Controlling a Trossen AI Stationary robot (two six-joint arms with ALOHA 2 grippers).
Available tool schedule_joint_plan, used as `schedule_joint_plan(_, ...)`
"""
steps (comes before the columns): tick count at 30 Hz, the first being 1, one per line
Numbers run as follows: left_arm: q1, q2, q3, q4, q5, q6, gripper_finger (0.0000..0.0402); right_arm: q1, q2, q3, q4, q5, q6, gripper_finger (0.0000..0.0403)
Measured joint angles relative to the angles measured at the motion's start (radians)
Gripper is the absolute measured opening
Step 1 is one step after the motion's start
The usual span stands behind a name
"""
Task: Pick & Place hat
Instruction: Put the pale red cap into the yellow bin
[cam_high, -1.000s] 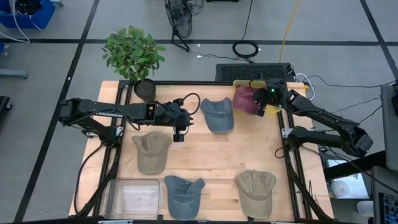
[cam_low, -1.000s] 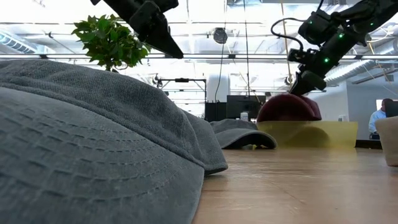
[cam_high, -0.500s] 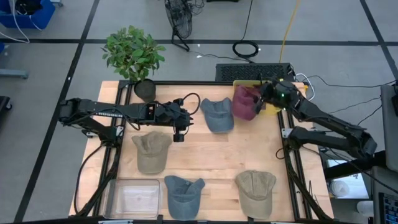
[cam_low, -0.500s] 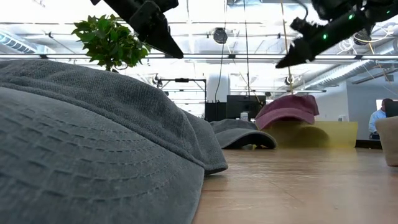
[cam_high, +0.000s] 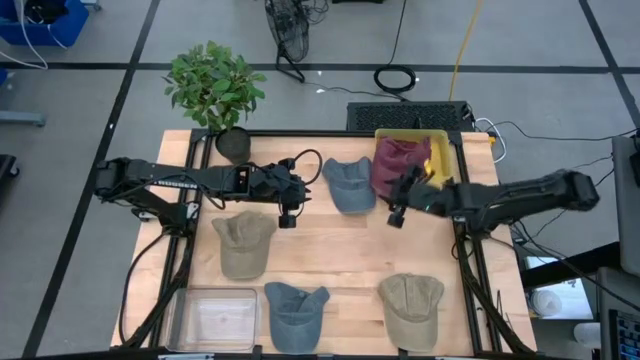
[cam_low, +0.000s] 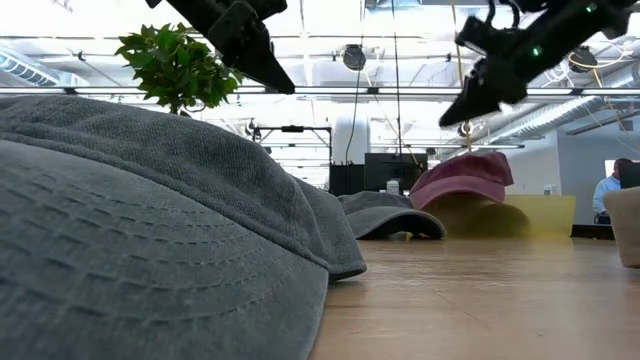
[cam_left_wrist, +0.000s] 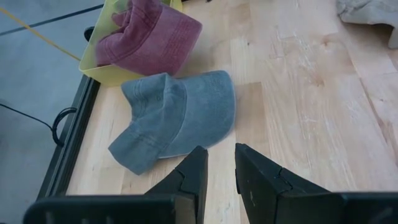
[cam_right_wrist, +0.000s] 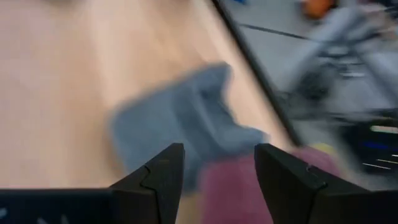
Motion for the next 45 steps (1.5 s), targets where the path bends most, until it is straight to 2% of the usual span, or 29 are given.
schedule_joint_plan(1,0.000,0.000,0.000,-0.001,0.000,0.000,0.0088,0.030,0.028,0.000,-0.013,0.084,-0.003,0.0179)
schedule_joint_plan(3,0.000,0.000,0.000,-0.001,0.000,0.000,0.0088,0.075,0.083,0.000,-0.028,0.185,0.018,0.0182)
schedule_joint_plan(8,0.000,0.000,0.000,-0.001,0.000,0.001,0.0088,0.133,0.237,0.000,-0.006,0.220,0.082,0.0200)
schedule_joint_plan(15,0.000,0.000,0.000,-0.001,0.000,0.002,0.0088,0.160,0.407,0.000,-0.005,0.437,0.016,0.0228)
schedule_joint_plan(21,0.000,0.000,0.000,-0.001,0.000,0.002,0.0088,0.152,0.468,0.000,-0.005,0.412,0.086,0.0244)
schedule_joint_plan(31,0.000,0.000,0.000,-0.002,0.000,0.002,0.0088,0.142,0.513,0.000,-0.013,0.605,0.061,0.0234)
schedule_joint_plan(40,0.000,0.000,0.000,-0.009,0.001,0.002,0.0088,0.109,0.512,0.000,-0.010,0.550,0.063,0.0228)
schedule_joint_plan(45,0.000,0.000,0.000,-0.010,0.000,0.002,0.0088,0.138,0.493,0.000,0.001,0.643,-0.009,0.0232)
